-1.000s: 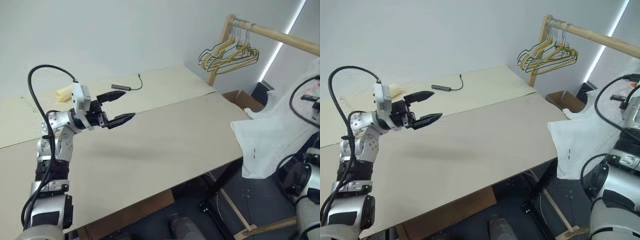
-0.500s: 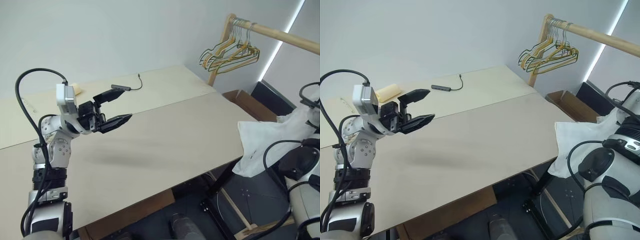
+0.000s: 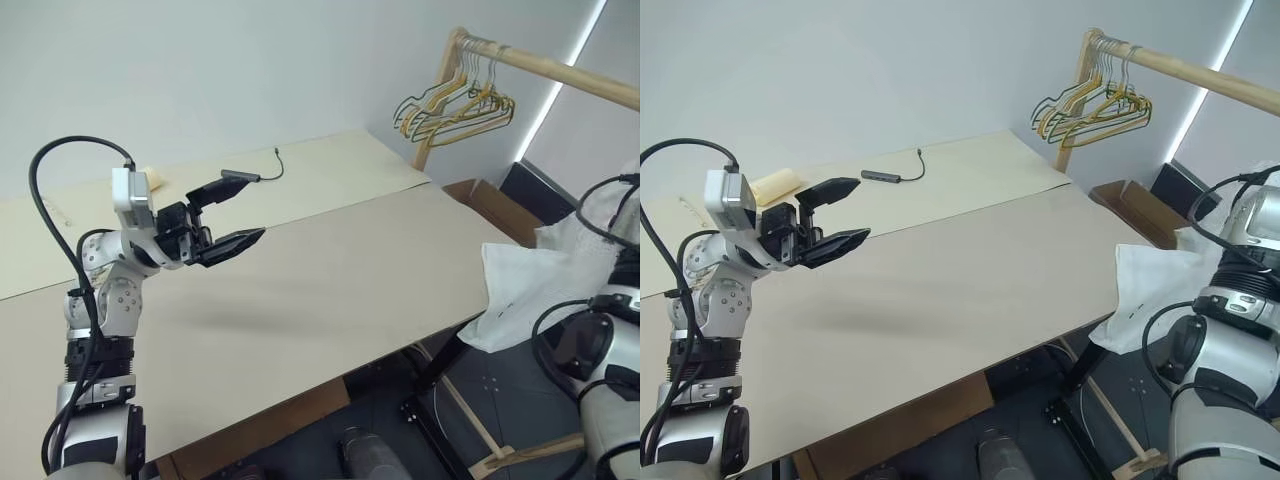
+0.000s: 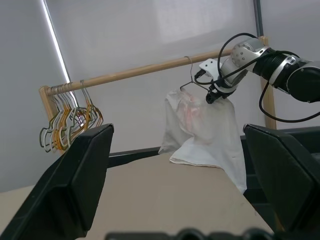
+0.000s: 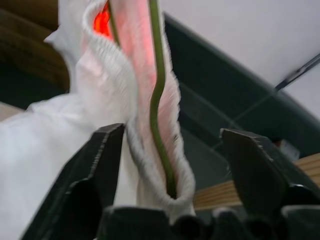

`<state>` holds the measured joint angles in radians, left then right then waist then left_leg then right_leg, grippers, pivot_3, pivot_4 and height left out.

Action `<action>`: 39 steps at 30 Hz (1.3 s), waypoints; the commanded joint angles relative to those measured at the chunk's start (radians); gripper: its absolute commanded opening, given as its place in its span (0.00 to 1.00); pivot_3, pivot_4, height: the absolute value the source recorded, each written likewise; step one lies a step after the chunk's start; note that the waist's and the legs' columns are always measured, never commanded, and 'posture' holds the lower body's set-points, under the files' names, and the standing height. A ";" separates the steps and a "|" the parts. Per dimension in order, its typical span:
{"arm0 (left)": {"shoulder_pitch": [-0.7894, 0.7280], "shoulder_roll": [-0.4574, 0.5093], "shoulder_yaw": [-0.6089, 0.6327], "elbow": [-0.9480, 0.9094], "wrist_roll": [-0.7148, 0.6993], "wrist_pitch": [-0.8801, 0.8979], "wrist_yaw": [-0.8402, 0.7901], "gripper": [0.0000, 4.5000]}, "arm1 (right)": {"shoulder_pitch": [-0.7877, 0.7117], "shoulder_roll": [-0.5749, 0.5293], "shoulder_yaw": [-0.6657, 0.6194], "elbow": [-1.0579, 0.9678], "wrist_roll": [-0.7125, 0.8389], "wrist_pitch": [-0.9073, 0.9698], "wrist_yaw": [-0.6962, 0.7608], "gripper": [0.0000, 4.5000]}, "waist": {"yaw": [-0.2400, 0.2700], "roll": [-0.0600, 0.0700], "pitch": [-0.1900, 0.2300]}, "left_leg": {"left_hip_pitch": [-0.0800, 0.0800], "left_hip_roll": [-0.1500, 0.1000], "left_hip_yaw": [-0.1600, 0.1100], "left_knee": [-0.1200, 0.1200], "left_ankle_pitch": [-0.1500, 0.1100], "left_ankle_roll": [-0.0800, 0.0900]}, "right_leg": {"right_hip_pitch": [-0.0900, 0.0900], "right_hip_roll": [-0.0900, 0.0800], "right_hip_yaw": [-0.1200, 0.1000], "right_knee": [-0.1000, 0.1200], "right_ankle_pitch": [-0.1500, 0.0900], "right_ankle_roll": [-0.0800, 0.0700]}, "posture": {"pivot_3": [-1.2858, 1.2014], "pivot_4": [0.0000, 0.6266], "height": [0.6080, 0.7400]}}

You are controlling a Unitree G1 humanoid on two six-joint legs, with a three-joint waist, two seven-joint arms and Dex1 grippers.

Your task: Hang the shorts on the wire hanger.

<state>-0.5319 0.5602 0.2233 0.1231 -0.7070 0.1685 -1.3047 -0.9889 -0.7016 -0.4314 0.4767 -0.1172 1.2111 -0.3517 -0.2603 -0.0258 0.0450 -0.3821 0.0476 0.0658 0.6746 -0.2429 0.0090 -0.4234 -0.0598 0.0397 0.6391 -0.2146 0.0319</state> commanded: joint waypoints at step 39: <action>0.326 0.170 0.186 -0.190 -0.048 0.097 0.081 1.00 | 0.301 0.157 0.761 -0.552 -0.291 -0.788 0.628 0.99 | 0.081 -0.001 0.000 | 0.001 0.001 0.000 -0.005 -0.001 0.001 | -0.001 0.000 -0.001 -0.009 0.001 0.001 | 0.52 0.00 1.00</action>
<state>-0.2117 0.7118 0.3754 -0.0277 -0.7487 0.2631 -1.2401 -0.6803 -0.5446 0.3420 -0.0314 -0.4235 0.4532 0.2327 -0.1790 -0.0264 0.0452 -0.3820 0.0488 0.0664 0.6693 -0.2435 0.0100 -0.4256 -0.0599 0.0384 0.6298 -0.2130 0.0330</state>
